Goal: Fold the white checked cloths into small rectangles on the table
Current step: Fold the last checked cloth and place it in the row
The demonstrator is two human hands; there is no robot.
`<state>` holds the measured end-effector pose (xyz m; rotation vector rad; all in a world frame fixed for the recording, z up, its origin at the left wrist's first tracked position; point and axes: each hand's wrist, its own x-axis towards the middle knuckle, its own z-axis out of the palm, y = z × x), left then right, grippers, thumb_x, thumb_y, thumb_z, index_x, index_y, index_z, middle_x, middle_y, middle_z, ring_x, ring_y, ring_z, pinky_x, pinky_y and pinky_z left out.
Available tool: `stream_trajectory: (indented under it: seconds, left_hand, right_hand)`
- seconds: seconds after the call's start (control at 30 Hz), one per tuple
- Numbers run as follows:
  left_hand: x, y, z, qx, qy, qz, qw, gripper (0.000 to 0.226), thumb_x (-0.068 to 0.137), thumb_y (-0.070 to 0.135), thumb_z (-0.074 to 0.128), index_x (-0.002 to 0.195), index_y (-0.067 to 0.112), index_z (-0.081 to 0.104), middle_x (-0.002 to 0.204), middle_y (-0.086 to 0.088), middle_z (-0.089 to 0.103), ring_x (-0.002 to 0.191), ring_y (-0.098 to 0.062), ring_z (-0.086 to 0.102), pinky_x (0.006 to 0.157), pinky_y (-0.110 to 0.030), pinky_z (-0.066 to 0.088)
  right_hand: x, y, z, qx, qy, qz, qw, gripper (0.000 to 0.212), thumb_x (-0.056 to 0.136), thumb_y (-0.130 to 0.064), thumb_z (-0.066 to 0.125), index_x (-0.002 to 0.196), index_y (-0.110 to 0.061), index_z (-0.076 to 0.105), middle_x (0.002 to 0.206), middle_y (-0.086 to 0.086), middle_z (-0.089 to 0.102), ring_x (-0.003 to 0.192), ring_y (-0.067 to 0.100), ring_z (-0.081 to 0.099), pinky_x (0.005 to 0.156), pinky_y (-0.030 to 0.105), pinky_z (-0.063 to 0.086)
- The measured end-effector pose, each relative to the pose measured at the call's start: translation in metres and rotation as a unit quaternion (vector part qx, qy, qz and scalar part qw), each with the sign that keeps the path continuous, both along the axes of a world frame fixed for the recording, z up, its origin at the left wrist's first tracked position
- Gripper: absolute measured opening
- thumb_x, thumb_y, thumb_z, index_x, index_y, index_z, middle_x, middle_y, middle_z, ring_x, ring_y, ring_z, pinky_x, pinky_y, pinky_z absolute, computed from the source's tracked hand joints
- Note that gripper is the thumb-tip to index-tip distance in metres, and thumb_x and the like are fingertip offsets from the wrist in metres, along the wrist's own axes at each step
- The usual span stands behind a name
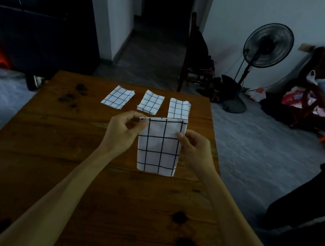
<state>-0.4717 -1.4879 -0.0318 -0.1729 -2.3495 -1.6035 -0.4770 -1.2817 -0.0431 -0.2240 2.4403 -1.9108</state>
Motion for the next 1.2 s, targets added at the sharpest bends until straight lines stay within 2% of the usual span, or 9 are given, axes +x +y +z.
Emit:
stream_trajectory:
  seconds: [0.17, 0.27, 0.37, 0.47, 0.6, 0.8, 1.0, 1.1, 1.2]
  left_hand:
    - [0.001, -0.003, -0.003, 0.003, -0.003, 0.034, 0.999, 0.006, 0.087, 0.021, 0.063, 0.092, 0.024, 0.064, 0.088, 0.015, 0.064, 0.083, 0.002, 0.061, 0.072, -0.017, 0.051]
    - [0.001, -0.006, -0.009, -0.018, -0.019, 0.061, 0.998, 0.020, 0.084, 0.031, 0.066, 0.102, 0.024, 0.061, 0.098, 0.013, 0.063, 0.088, 0.001, 0.060, 0.078, -0.025, 0.054]
    - [-0.001, -0.002, -0.006, -0.158, 0.009, 0.042, 0.986, 0.048, 0.082, 0.044, 0.064, 0.126, 0.029, 0.049, 0.126, 0.008, 0.052, 0.115, -0.008, 0.049, 0.095, -0.036, 0.044]
    - [-0.006, 0.017, 0.005, -0.310, 0.002, -0.056, 0.949, 0.050, 0.083, 0.050, 0.059, 0.128, 0.029, 0.050, 0.128, 0.006, 0.054, 0.120, -0.011, 0.045, 0.103, -0.038, 0.035]
    - [-0.010, 0.022, 0.013, -0.267, -0.045, -0.105, 0.957, 0.011, 0.085, 0.035, 0.062, 0.094, 0.029, 0.064, 0.089, 0.011, 0.064, 0.081, -0.002, 0.059, 0.079, -0.036, 0.054]
    - [-0.008, 0.013, 0.016, -0.199, 0.010, -0.068, 0.978, 0.006, 0.082, 0.028, 0.067, 0.082, 0.033, 0.063, 0.075, 0.016, 0.062, 0.068, -0.001, 0.059, 0.060, -0.017, 0.049]
    - [-0.010, 0.009, 0.003, -0.177, 0.003, -0.050, 0.983, 0.002, 0.084, 0.026, 0.065, 0.085, 0.027, 0.066, 0.078, 0.012, 0.063, 0.070, -0.004, 0.059, 0.061, -0.019, 0.050]
    - [-0.011, 0.014, 0.000, -0.198, -0.006, -0.069, 0.978, 0.004, 0.085, 0.023, 0.063, 0.088, 0.026, 0.065, 0.080, 0.011, 0.064, 0.071, -0.005, 0.060, 0.066, -0.028, 0.055]
    - [-0.010, 0.025, 0.000, -0.206, -0.003, -0.105, 0.973, 0.005, 0.086, 0.024, 0.063, 0.088, 0.028, 0.066, 0.081, 0.015, 0.063, 0.072, -0.002, 0.060, 0.068, -0.032, 0.056]
  right_hand:
    - [0.000, -0.002, -0.008, 0.012, 0.002, -0.035, 0.999, 0.015, 0.095, -0.026, 0.055, 0.098, -0.019, 0.068, 0.087, -0.001, 0.072, 0.078, 0.012, 0.069, 0.071, 0.032, 0.059]
    - [-0.002, -0.001, -0.009, 0.064, 0.020, -0.056, 0.996, 0.014, 0.095, -0.027, 0.055, 0.096, -0.023, 0.068, 0.084, -0.006, 0.071, 0.074, 0.003, 0.067, 0.064, 0.023, 0.055]
    - [-0.003, -0.001, -0.006, 0.158, 0.064, -0.028, 0.985, 0.015, 0.096, -0.024, 0.055, 0.086, -0.023, 0.067, 0.071, -0.010, 0.064, 0.062, -0.002, 0.060, 0.056, 0.014, 0.045]
    - [-0.001, -0.012, -0.004, 0.212, 0.152, 0.035, 0.965, 0.021, 0.094, -0.018, 0.058, 0.075, -0.022, 0.064, 0.058, -0.011, 0.056, 0.050, 0.005, 0.049, 0.047, 0.016, 0.036]
    - [0.001, -0.016, -0.001, 0.241, 0.210, 0.043, 0.947, 0.013, 0.093, -0.018, 0.061, 0.085, -0.021, 0.070, 0.061, -0.018, 0.053, 0.050, 0.003, 0.047, 0.048, 0.017, 0.036]
    - [0.001, 0.003, -0.020, 0.296, 0.169, 0.053, 0.939, 0.018, 0.096, -0.029, 0.054, 0.084, -0.026, 0.066, 0.065, -0.016, 0.055, 0.054, 0.001, 0.050, 0.050, 0.019, 0.041]
    - [0.012, 0.030, -0.045, 0.321, 0.105, 0.040, 0.940, 0.021, 0.097, -0.029, 0.052, 0.101, -0.020, 0.071, 0.090, -0.013, 0.069, 0.069, -0.002, 0.059, 0.058, 0.013, 0.044]
    - [0.007, 0.041, -0.047, 0.376, 0.068, 0.052, 0.923, 0.023, 0.098, -0.032, 0.049, 0.098, -0.025, 0.071, 0.087, -0.011, 0.070, 0.063, 0.004, 0.060, 0.055, 0.026, 0.048]
    - [-0.001, 0.032, -0.039, 0.398, 0.101, 0.057, 0.910, 0.020, 0.098, -0.029, 0.048, 0.097, -0.021, 0.066, 0.078, -0.020, 0.056, 0.061, -0.004, 0.052, 0.060, 0.022, 0.051]
